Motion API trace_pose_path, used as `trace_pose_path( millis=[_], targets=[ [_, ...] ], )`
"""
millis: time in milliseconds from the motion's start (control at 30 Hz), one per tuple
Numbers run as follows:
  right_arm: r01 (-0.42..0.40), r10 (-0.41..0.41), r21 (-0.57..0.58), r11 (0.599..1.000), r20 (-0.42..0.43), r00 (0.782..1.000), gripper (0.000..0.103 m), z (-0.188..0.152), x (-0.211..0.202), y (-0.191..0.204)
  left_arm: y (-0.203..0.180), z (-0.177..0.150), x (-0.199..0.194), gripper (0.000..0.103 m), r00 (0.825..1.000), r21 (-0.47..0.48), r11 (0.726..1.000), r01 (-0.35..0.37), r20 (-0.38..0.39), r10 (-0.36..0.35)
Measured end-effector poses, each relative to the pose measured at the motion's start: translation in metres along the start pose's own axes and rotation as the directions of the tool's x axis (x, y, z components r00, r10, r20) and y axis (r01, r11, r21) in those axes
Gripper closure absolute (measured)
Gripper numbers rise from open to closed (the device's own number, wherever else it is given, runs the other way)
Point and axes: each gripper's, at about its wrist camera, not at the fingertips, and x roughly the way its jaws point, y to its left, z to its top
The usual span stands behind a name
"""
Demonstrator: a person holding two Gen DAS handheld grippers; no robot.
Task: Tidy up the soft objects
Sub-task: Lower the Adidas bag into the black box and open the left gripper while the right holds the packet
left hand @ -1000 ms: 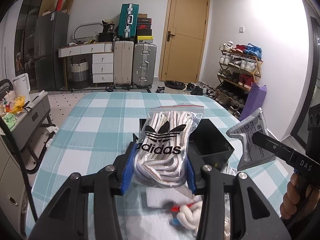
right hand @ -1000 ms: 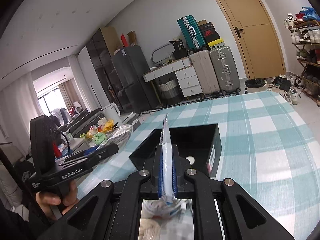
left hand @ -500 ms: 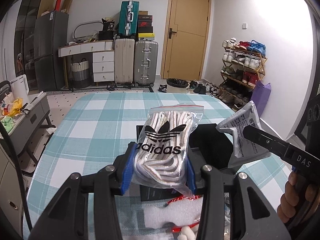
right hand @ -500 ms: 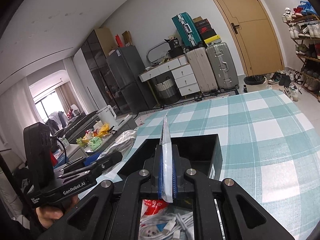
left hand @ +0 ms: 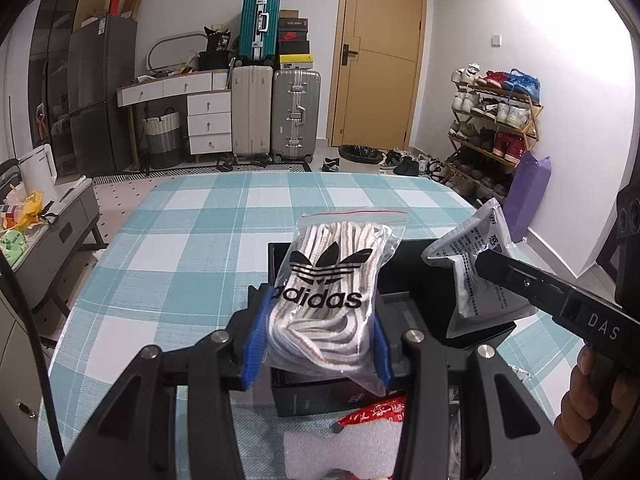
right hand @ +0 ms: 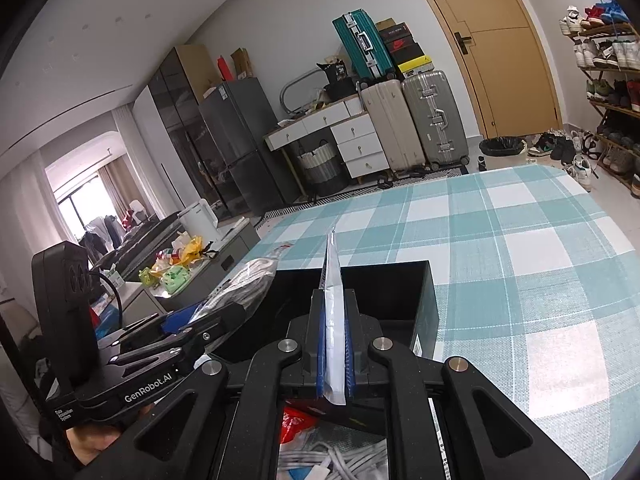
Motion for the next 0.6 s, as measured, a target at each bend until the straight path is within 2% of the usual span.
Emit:
trace_pose_path(
  millis=[167,300,400,533,600],
  targets=[
    [0.017,-0.017,-0.005,1.0,-0.026,1.0,0.096,-0.001,0.01,-0.002,-0.005,0.001,0.003,0.06,1.0,0.031,0.999,-0.02,0.001,0.02],
    [0.019,-0.019,0.004,1.0,-0.043,0.999,0.096,-0.003,0.017,-0.006,-0.009,0.001,0.003,0.06,1.0,0.044,0.999,-0.009,0.002,0.009],
    [0.018,-0.018,0.003,1.0,-0.054,0.998,0.096,-0.004,0.02,-0.008,-0.01,-0.001,0.005,0.06,1.0,0.056,0.998,0.016,-0.016,-0.016],
    [0.015,-0.016,-0.005,1.0,-0.063,0.998,0.096,-0.004,0.024,-0.007,-0.015,-0.004,0.013,0.059,0.999,0.078,0.997,0.004,-0.041,-0.001],
    [0.028,-0.028,-0.009,1.0,-0.063,0.998,0.09,-0.004,0.025,-0.007,-0.017,-0.004,0.013,0.058,0.999,0.083,0.997,0.001,-0.037,0.002]
  ],
)
